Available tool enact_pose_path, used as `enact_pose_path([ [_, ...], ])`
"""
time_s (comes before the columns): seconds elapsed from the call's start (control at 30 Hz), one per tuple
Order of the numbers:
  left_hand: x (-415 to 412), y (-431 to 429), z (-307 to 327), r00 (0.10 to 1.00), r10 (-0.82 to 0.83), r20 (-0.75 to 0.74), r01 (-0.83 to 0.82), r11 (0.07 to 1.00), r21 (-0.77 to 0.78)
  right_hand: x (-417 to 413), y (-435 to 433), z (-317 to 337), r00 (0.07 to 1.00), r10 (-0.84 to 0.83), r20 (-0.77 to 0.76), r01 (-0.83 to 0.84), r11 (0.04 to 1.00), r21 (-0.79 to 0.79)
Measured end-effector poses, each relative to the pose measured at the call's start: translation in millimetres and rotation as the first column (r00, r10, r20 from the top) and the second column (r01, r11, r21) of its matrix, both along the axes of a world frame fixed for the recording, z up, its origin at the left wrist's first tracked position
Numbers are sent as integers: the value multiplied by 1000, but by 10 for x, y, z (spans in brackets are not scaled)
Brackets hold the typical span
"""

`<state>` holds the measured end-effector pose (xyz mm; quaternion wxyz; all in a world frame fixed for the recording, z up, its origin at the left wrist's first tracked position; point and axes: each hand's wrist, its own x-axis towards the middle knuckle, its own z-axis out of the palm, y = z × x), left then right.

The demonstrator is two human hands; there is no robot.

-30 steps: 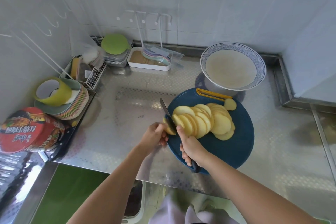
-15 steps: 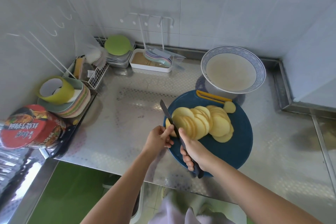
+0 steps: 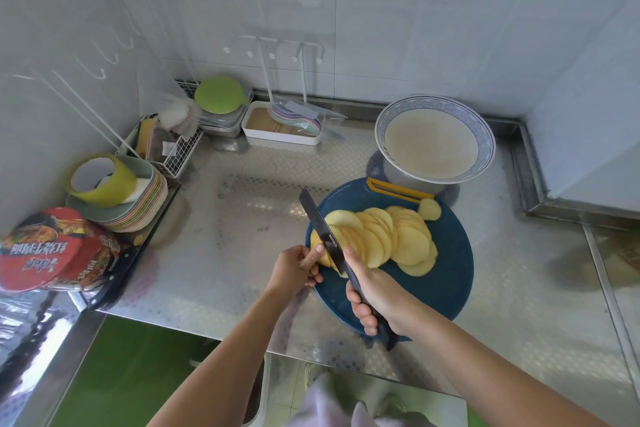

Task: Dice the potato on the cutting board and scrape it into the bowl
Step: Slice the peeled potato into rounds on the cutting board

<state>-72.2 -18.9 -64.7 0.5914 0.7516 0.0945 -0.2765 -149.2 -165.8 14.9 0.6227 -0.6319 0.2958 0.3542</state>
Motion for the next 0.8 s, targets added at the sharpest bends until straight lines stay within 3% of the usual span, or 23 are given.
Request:
enact_pose_path([
  [0.8,39,21,6,998,-46,-38,44,997,-67,22,69,-2,999,26,-44,-28,998,-61],
])
